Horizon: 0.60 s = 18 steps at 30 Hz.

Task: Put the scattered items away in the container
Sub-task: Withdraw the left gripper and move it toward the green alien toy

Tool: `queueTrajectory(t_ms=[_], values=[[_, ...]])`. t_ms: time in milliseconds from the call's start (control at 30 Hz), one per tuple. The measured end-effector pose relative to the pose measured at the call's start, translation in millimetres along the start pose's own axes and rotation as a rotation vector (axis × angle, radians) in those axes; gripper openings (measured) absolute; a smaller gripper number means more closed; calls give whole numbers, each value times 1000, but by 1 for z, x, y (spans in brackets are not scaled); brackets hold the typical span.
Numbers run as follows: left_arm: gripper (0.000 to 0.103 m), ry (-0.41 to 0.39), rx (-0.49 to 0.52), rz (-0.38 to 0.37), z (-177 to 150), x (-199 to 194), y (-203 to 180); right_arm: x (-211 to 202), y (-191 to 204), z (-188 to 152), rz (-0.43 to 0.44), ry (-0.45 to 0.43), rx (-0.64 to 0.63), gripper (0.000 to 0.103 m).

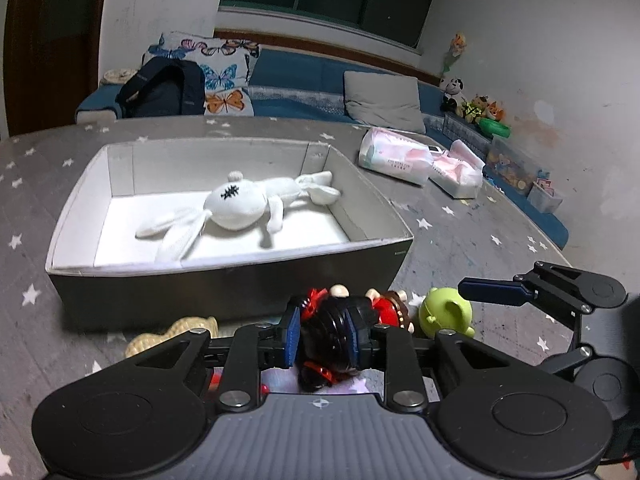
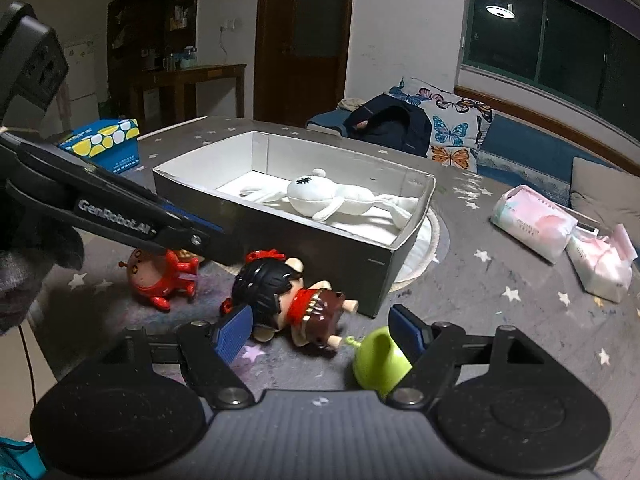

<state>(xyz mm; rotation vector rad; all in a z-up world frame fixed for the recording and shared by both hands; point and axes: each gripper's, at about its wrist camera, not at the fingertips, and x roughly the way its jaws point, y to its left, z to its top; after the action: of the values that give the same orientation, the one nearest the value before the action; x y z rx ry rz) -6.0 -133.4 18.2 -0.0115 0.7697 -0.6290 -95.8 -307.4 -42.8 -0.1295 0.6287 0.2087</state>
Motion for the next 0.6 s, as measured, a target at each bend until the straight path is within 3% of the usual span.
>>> queueTrajectory(t_ms=[233,600], values=[[27,15,-40,-32,-4,-2,-1,-2,-2,-8,-16,-20,53,77],[28,14,36,-153,4,10,-44,-5,-30,-28,-121,5,106,77]])
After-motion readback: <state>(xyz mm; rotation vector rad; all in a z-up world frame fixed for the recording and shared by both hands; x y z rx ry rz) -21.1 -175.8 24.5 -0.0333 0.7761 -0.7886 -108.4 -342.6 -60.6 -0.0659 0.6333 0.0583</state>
